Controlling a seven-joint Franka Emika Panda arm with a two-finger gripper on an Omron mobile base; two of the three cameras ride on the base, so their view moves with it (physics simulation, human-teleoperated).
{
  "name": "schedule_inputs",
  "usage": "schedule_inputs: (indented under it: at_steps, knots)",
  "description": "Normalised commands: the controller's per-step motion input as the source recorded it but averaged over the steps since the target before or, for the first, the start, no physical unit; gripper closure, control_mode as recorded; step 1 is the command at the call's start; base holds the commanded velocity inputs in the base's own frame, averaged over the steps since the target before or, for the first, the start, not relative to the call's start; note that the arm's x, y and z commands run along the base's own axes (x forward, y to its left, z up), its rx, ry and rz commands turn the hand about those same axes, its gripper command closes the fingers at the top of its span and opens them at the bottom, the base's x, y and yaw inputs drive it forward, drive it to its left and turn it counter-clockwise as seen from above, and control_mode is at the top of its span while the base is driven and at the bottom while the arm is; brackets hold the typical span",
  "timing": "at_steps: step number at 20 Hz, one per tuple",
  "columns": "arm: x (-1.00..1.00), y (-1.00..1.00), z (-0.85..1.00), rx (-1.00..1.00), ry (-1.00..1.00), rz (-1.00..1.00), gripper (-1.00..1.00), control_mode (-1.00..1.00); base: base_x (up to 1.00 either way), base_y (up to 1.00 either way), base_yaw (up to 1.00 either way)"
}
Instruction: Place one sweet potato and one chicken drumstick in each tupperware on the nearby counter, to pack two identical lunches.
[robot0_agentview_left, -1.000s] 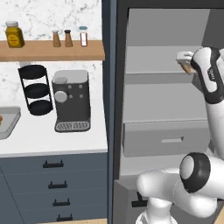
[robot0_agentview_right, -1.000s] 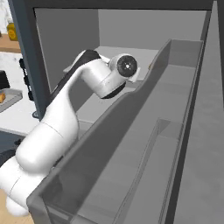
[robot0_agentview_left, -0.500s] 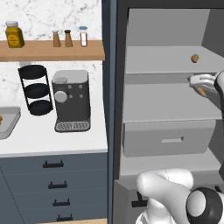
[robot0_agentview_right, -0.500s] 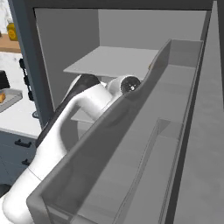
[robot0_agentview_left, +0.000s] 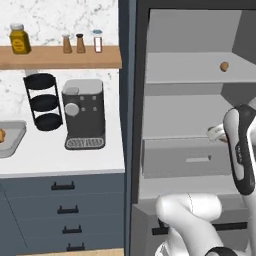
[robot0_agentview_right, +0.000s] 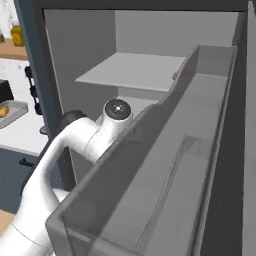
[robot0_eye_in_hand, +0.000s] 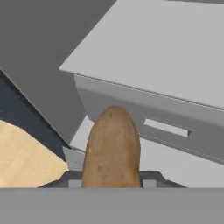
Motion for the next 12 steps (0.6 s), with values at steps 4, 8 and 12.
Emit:
schedule_inputs:
  at_steps: [4,8,12]
  knots:
    - [0.0,0.0,0.0,0.0,0.0,0.0,1.0,1.0,-0.93,1.0,0.32]
    - [0.0,0.0,0.0,0.0,0.0,0.0,1.0,1.0,-0.23,1.0,0.28]
    - [0.0,0.0,0.0,0.0,0.0,0.0,1.0,1.0,0.56,1.0,0.06]
